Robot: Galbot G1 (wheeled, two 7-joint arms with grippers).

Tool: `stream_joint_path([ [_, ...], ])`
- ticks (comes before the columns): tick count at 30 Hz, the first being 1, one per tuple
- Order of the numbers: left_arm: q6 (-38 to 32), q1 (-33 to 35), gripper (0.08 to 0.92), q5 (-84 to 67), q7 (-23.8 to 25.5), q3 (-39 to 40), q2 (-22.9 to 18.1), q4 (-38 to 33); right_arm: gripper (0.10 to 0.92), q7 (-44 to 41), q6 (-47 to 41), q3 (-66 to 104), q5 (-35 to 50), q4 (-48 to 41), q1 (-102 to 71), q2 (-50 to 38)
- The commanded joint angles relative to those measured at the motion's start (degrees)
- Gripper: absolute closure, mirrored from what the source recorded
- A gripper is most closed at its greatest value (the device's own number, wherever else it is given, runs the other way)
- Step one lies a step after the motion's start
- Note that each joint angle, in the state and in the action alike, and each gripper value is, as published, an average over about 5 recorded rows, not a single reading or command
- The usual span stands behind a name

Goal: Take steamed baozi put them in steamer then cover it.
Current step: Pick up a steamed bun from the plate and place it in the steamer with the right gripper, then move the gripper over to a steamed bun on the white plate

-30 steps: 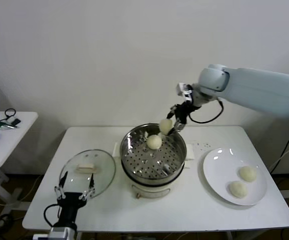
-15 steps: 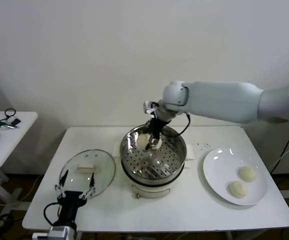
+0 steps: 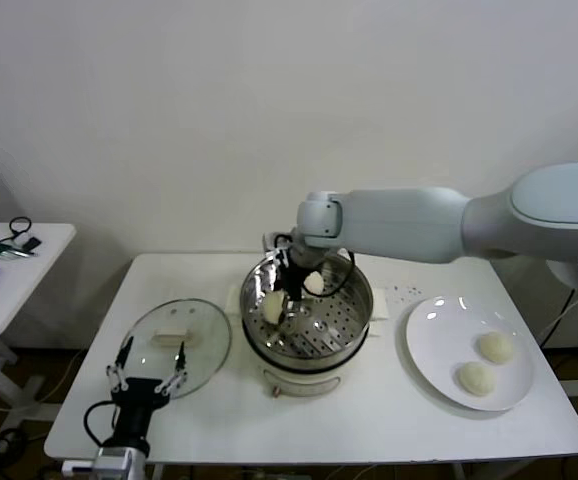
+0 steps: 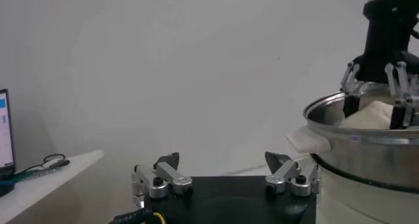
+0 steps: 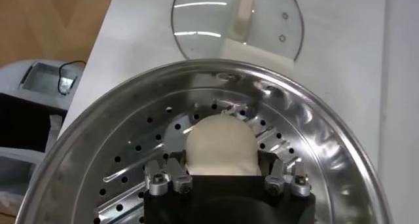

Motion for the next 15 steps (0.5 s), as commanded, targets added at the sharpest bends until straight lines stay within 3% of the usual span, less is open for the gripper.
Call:
stream_joint_path([
  [1,0.25,-0.44,0.177,0.10,-0.05,0.09,0.07,0.11,0.242,-0.33,-0.35,0.01,-0.75,-0.75,-0.78,1.29],
  [8,0.37,-0.84,0.177,0.50,-0.41,0.16,0.02,0.70,0.203,-3.20,0.36,1.24,-1.12,0.51,2.43,-1.96],
  [15,0.27,-0.86,0.177,1.34,-0.57,0.34,0.01,1.47,0.203,-8.20,2.48,1.25,-4.04,6.80,8.59,-12.96],
])
